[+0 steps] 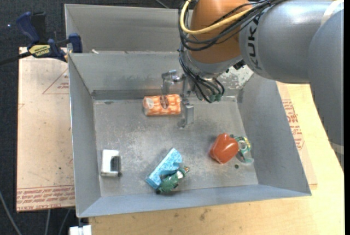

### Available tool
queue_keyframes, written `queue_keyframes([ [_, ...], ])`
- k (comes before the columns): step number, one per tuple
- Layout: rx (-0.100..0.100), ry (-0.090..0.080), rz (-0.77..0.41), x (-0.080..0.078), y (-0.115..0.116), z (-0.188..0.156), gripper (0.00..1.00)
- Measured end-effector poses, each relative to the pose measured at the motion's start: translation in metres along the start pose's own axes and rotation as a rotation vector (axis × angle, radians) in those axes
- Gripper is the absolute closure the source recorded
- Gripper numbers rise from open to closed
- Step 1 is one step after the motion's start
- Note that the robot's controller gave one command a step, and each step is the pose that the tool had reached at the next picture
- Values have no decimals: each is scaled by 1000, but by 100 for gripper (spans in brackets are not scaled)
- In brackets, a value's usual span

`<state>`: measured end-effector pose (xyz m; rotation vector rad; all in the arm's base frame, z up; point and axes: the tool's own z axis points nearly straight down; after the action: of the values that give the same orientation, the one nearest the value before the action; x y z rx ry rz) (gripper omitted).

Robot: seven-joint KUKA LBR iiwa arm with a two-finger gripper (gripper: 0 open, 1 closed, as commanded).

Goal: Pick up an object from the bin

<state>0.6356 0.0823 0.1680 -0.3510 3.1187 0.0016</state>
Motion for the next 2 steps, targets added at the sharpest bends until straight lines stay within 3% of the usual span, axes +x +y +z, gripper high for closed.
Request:
queue_keyframes([
  [1,2,-3,-152,-3,22,45,0],
  [2,-4,2,-12,7,-2,75,0],
])
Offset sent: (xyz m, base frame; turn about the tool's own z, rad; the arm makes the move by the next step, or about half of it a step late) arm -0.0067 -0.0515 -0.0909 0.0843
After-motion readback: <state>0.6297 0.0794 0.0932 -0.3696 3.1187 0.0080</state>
